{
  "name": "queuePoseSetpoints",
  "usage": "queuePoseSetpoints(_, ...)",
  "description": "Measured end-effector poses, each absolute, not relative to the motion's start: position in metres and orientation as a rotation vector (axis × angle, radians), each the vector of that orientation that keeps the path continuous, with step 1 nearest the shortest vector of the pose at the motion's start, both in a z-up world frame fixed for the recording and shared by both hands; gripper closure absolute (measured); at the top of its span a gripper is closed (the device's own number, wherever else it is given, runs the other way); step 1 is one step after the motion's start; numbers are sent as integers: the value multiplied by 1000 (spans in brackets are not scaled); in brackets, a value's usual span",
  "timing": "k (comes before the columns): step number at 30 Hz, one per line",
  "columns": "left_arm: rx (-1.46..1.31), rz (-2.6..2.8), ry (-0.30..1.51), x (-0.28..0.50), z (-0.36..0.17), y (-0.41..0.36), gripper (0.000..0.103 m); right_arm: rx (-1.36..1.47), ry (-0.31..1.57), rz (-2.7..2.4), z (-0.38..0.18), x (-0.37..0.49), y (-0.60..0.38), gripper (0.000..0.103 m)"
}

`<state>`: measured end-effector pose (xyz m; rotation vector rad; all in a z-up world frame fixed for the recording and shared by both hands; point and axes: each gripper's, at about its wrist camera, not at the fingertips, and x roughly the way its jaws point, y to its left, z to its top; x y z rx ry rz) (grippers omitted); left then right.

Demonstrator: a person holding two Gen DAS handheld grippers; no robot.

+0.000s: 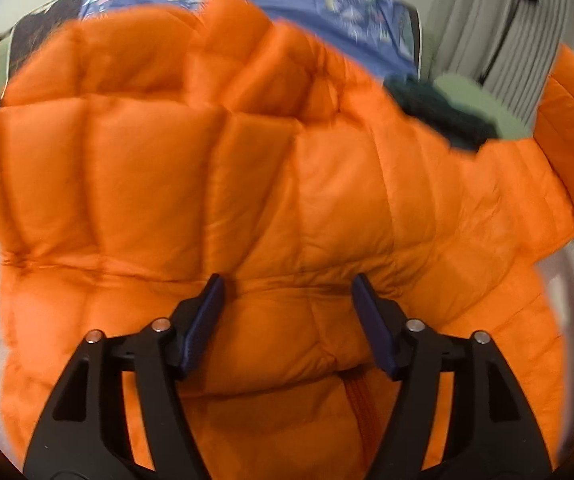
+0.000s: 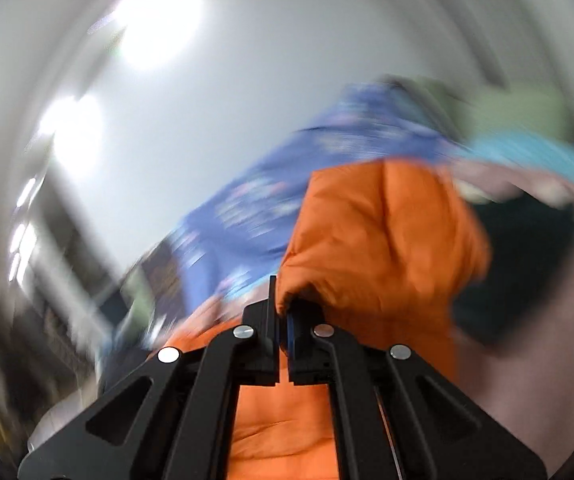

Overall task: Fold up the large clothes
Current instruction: 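Fold the held jacket edge toward the left gripper with the right gripper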

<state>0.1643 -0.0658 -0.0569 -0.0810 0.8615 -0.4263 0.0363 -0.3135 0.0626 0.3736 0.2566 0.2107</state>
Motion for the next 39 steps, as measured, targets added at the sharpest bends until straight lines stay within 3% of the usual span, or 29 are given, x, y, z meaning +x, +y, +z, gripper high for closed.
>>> queuePoseSetpoints(5, -278, -437, 751, 147, -7, 5, 28, 103, 418, 378, 29, 62, -190, 100)
queuePoseSetpoints(9, -410, -473, 692, 130, 13, 58, 21, 30, 725, 446, -44, 105, -129, 95)
queuePoseSetpoints(11, -399, -458, 710, 129, 11, 65, 20, -3, 829, 449, -76, 101, -111, 82)
queuePoseSetpoints(12, -386, -445, 728, 129, 7, 67, 20, -18, 861, 450, -86, 97, -107, 70)
queuePoseSetpoints(19, -394, -494, 806, 130, -22, 53, 19, -64, 767, 448, -71, 65, -124, 52)
queuePoseSetpoints(29, -473, -561, 779, 117, -13, 66, 14, -59, 728, 423, -60, 55, -145, 52)
queuePoseSetpoints(34, -463, -534, 749, 112, 0, 75, 12, -112, 672, 459, -49, 75, -92, 52)
queuePoseSetpoints(39, -446, -544, 796, 120, -7, 73, 12, -78, 775, 675, -56, 76, -67, 51)
